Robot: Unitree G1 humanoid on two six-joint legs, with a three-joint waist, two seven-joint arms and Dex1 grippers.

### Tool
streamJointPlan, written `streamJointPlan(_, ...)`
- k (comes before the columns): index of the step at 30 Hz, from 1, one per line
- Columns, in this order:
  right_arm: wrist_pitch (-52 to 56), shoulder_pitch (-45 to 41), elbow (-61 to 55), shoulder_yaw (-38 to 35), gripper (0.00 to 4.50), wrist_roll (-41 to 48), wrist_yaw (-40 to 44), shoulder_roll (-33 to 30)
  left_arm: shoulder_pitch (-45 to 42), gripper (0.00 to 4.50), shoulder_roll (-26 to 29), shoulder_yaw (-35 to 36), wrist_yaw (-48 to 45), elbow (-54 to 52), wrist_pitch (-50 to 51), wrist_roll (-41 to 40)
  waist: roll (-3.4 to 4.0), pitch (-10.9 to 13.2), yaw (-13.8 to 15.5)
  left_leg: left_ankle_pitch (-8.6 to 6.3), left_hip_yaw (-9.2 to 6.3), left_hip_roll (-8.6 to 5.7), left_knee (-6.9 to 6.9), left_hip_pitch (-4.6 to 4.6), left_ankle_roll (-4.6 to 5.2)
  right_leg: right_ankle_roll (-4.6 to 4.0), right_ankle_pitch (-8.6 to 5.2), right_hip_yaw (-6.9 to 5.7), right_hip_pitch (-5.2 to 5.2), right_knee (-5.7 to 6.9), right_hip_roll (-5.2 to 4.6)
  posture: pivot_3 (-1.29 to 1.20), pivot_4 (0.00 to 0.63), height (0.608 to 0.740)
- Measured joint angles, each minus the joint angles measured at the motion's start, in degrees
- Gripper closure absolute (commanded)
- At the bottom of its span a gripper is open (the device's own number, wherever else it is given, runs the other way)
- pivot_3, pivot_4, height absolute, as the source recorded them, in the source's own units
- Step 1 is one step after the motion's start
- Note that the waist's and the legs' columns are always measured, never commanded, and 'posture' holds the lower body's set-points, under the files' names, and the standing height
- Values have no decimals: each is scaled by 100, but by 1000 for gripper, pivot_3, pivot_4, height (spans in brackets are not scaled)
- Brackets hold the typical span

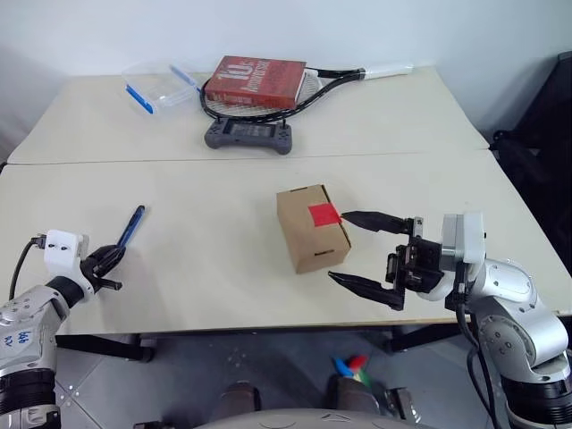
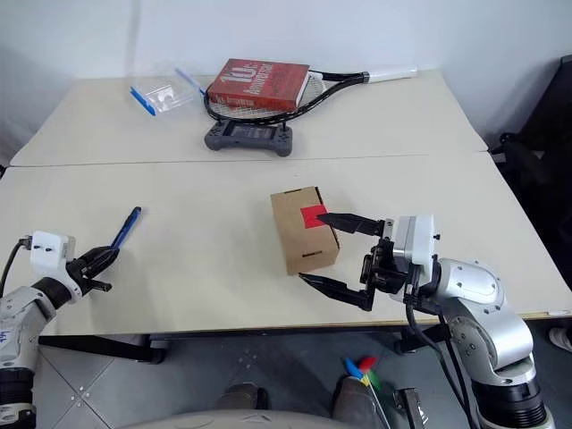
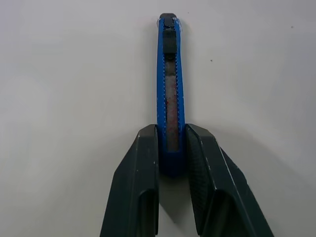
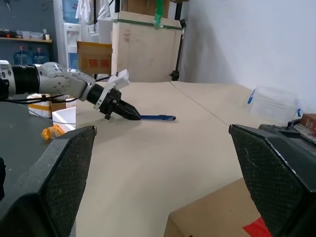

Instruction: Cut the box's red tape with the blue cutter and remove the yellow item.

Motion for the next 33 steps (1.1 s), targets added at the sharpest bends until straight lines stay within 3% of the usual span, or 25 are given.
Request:
streamJointPlan(6,27,26,-23,-2,0,17,33,-74,321,4068,18,-186,-1301,-595,-626,-340,-35,18,24,-8,3,2,-1,-16,3,1,1,-1,-13,-10,3,0,150,740)
streamJointPlan(12,351,203,-517,3,0,420,155,-433,870,4068,1004,-660,-2843,-2079,-790,-476,-33,24,22,-26,8,5,-4,-18,10,1,1,0,-14,-24,5,0,150,740)
streamJointPlan(15,852,556,-770,108,0,553,257,-940,897,4068,1246,-1435,-3294,-2852,-806,-239,-31,24,57,-36,11,5,0,-18,18,1,0,0,-11,-28,5,0,150,740)
streamJointPlan(20,1998,748,-939,263,0,713,-485,-1335,341,4068,976,-2829,-2897,-3571,-182,622,-34,28,77,-37,13,7,10,-29,20,3,2,0,-14,-31,8,0,150,740)
streamJointPlan(25,2465,751,-1086,423,1687,549,-816,-1606,-319,4067,376,-3723,-2407,-4180,537,991,-36,27,58,-38,13,8,9,-31,21,6,3,-1,-17,-34,11,0,150,740)
streamJointPlan(33,2558,431,-1107,1109,4483,-296,-1516,-1291,-426,4067,211,-4152,-2082,-4555,1472,1161,-37,28,70,-38,10,9,20,-48,22,7,3,-2,-23,-42,12,0,150,740)
